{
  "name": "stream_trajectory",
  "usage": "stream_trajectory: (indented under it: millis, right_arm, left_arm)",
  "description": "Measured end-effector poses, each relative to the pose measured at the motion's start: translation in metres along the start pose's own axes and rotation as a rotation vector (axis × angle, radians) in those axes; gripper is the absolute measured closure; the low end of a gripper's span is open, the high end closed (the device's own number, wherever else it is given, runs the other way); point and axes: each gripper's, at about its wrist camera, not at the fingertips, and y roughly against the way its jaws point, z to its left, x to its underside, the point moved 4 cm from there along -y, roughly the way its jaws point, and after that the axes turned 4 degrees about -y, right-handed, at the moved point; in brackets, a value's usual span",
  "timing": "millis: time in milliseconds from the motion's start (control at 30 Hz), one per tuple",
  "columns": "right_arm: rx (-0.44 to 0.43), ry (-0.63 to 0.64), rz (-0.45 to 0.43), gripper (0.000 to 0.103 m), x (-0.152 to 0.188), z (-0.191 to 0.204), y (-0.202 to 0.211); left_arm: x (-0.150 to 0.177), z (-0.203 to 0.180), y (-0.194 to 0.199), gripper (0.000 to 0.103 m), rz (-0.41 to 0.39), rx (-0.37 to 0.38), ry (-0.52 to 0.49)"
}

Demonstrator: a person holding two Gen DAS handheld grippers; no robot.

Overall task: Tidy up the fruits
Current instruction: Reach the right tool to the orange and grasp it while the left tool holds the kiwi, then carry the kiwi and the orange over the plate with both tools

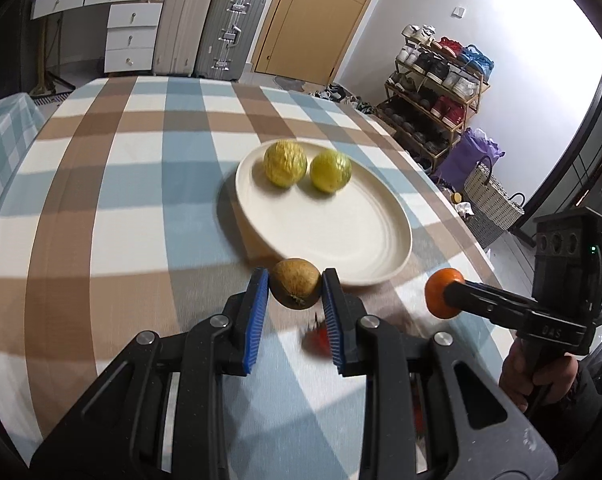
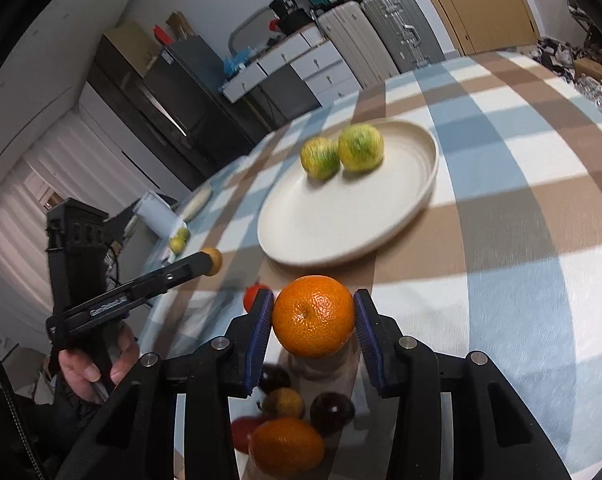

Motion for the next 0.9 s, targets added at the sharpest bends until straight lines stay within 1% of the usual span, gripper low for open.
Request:
stream_trajectory:
  millis: [267,367,500,600,733,900]
  right_arm:
    - [-0.019,0.039,-0.020,0.061,-0.039,0.006,-0.008]
    - [-0.030,0.046,-0.017,0.061,-0.055,0.008,-0.018]
    - [-0.023,0.056,-0.001,0.061,-0.074,0.012,-0.036]
    - [-0.008,0.054,0.013,0.061,-0.086,0.010,-0.049]
    - [-0.021,0.021,0.028,0.061,-0.102,0.006,-0.067]
    - [-0.009,-0.001,0.060,0.061,-0.110,0.004,-0.091]
  left_arm:
    - [-0.031,-0.002,-0.027,0.079,-0.003,0.007,-0.023]
    - [-0.043,0.002,-0.038,0.079,-0.003,0.002,-0.025]
    - [-0.058,0.008,-0.054,0.079,-0.008,-0.007,-0.015]
    - [-0.066,0.011,-0.066,0.079,0.003,-0.007,-0.032]
    - [-0.074,0.015,-0.084,0.079,0.016,-0.006,-0.038]
    - [-0.076,0.026,-0.097,0.079,0.019,-0.007,-0.017]
